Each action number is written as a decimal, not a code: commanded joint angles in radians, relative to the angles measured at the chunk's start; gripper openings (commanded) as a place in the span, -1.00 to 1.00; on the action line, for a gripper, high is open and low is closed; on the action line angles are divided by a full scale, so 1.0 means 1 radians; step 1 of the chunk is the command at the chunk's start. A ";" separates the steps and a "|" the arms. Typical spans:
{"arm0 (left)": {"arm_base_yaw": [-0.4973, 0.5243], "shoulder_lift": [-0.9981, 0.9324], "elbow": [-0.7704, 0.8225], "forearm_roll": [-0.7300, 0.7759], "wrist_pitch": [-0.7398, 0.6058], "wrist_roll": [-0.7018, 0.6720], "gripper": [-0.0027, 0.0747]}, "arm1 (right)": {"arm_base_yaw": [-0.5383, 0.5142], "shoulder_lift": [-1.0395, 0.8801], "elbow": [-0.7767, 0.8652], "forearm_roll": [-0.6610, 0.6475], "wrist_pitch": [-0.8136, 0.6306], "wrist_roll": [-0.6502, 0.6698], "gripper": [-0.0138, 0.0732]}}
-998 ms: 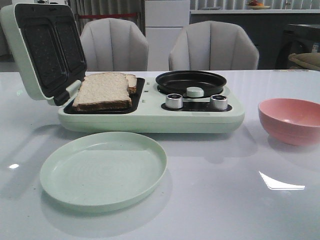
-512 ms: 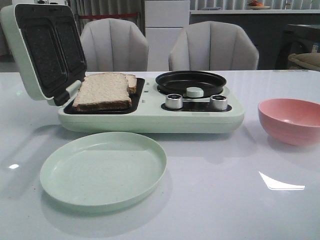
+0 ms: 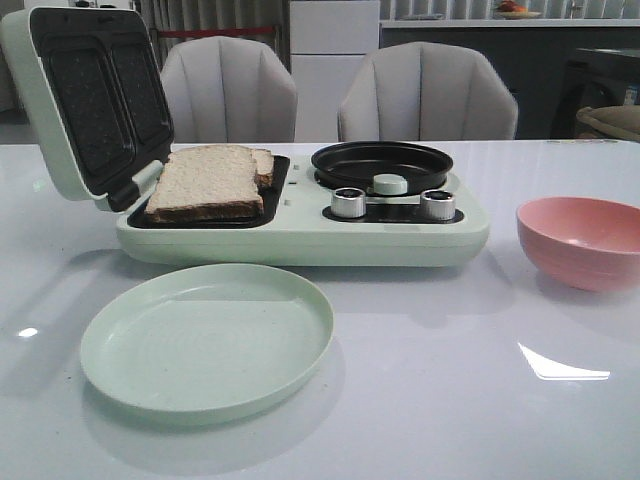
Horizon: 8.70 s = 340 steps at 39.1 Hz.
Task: Make breakfast with bread and shrimp
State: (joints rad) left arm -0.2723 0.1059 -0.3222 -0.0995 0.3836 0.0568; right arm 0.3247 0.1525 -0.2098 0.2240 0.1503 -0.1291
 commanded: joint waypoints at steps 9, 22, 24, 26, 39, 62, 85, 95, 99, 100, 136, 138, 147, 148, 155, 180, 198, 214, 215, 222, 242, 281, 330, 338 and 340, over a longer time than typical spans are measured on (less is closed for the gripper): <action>-0.006 0.060 -0.073 -0.035 -0.062 -0.001 0.59 | -0.003 0.009 -0.027 0.000 -0.087 -0.002 0.70; -0.006 0.316 -0.290 -0.071 -0.079 -0.001 0.13 | -0.003 0.009 -0.027 0.005 -0.085 -0.002 0.70; -0.006 0.367 -0.316 -0.113 -0.079 -0.001 0.11 | -0.003 0.009 -0.027 0.005 -0.085 -0.002 0.70; -0.006 0.427 -0.346 -0.144 -0.079 -0.001 0.11 | -0.003 0.009 -0.027 0.005 -0.085 -0.002 0.70; -0.006 0.788 -0.593 -0.277 -0.090 -0.001 0.11 | -0.003 0.009 -0.027 0.005 -0.085 -0.002 0.70; 0.230 1.235 -1.117 -0.569 0.178 0.031 0.11 | -0.003 0.009 -0.027 0.005 -0.083 -0.002 0.70; 0.469 1.498 -1.137 -1.027 0.284 0.273 0.11 | -0.003 0.009 -0.027 0.005 -0.083 -0.002 0.70; 0.474 1.590 -1.137 -1.050 0.305 0.339 0.11 | -0.003 0.009 -0.027 0.005 -0.083 -0.002 0.70; 0.474 1.611 -1.137 -1.052 0.306 0.339 0.11 | -0.003 0.009 -0.027 0.005 -0.083 -0.002 0.70; 0.474 1.615 -1.137 -1.052 0.306 0.339 0.11 | -0.003 0.009 -0.027 0.005 -0.083 -0.002 0.70; 0.335 1.633 -1.137 -1.143 0.366 0.524 -0.64 | -0.003 0.009 -0.027 0.005 -0.083 -0.002 0.70; 0.312 1.633 -1.137 -1.141 0.366 0.534 -0.64 | -0.003 0.009 -0.027 0.005 -0.083 -0.002 0.70; 0.164 1.633 -1.137 -1.104 0.321 0.566 -0.64 | -0.003 0.009 -0.027 0.005 -0.083 -0.002 0.70; 0.148 1.633 -1.137 -1.086 0.311 0.566 -0.64 | -0.003 0.009 -0.027 0.005 -0.083 -0.002 0.70; 0.023 1.667 -1.137 -0.949 0.253 0.558 -0.63 | -0.003 0.009 -0.027 0.005 -0.083 -0.002 0.70; -0.077 1.767 -1.137 -0.876 0.261 0.555 -0.63 | -0.003 0.009 -0.027 0.005 -0.083 -0.002 0.70; -0.065 1.469 -1.137 -0.533 0.261 0.520 -0.63 | -0.003 0.009 -0.027 0.005 -0.083 -0.002 0.70; -0.065 1.202 -1.127 0.147 0.392 0.119 -0.63 | -0.003 0.009 -0.027 0.005 -0.083 -0.002 0.70; -0.065 1.185 -1.123 0.170 0.411 0.108 -0.63 | -0.003 0.009 -0.027 0.005 -0.083 -0.002 0.70; -0.065 1.068 -1.058 0.213 0.462 0.097 -0.63 | -0.003 0.009 -0.027 0.005 -0.083 -0.002 0.70; -0.046 0.577 -0.557 0.248 0.206 -0.003 -0.63 | -0.003 0.009 -0.027 0.005 -0.083 -0.002 0.70; -0.046 -0.082 -0.039 0.073 0.025 -0.003 -0.63 | -0.003 0.009 -0.027 0.005 -0.083 -0.002 0.70; -0.046 -0.082 -0.039 0.073 0.025 -0.003 -0.64 | -0.003 0.324 -0.207 -0.031 -0.075 -0.006 0.70; -0.046 -0.082 -0.039 0.073 0.025 -0.003 -0.64 | -0.005 0.324 -0.208 -0.009 -0.100 -0.003 0.70; -0.046 -0.082 -0.039 0.073 0.025 -0.003 -0.64 | -0.005 0.324 -0.219 0.016 -0.101 -0.003 0.70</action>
State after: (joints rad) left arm -0.3197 0.0128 -0.3383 -0.0168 0.4918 0.0638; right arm 0.3247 0.4646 -0.3831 0.2123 0.1430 -0.1291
